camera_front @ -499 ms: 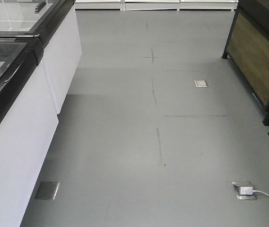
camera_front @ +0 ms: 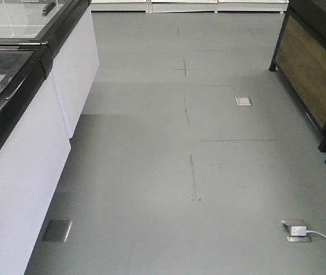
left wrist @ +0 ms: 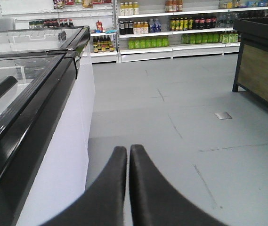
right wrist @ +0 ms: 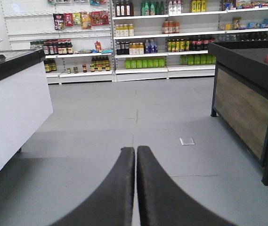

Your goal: Left arm holds basket, right arm returns cookies

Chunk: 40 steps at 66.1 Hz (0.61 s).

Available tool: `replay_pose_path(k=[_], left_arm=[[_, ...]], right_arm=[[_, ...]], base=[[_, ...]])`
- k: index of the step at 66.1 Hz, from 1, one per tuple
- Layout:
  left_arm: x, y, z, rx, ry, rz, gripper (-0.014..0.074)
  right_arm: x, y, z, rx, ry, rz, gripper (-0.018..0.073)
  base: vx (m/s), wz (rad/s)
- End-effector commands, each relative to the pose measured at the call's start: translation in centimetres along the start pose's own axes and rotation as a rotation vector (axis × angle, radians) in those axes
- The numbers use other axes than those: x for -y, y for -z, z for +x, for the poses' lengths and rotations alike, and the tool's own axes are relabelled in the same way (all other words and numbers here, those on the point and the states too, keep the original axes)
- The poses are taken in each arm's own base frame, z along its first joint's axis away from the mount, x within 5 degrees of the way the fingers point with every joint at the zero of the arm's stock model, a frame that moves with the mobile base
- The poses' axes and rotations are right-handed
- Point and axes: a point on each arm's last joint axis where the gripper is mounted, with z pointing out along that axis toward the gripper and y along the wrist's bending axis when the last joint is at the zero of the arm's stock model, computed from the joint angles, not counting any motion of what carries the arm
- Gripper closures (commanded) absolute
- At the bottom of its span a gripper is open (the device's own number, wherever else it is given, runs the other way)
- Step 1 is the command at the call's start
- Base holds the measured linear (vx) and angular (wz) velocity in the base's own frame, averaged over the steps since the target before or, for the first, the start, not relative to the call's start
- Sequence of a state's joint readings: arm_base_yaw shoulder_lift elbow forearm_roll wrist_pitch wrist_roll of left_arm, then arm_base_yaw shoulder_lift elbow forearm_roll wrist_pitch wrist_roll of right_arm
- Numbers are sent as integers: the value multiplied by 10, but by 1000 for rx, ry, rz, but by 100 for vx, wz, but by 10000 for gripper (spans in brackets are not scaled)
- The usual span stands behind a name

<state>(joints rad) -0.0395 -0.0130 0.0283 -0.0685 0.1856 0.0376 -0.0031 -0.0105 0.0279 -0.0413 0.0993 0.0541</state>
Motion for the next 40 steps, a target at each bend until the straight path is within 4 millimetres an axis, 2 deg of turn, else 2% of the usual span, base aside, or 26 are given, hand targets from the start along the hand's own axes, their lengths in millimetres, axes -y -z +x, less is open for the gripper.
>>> replay_pose_path(k=[1, 40], left_arm=[[0, 3, -16, 117, 5, -2, 603], [0, 4, -20, 141, 15, -2, 603]], right_arm=[[0, 1, -7, 91, 12, 2, 567], [0, 1, -7, 91, 12, 2, 567]], base=[[0, 0], [0, 0]])
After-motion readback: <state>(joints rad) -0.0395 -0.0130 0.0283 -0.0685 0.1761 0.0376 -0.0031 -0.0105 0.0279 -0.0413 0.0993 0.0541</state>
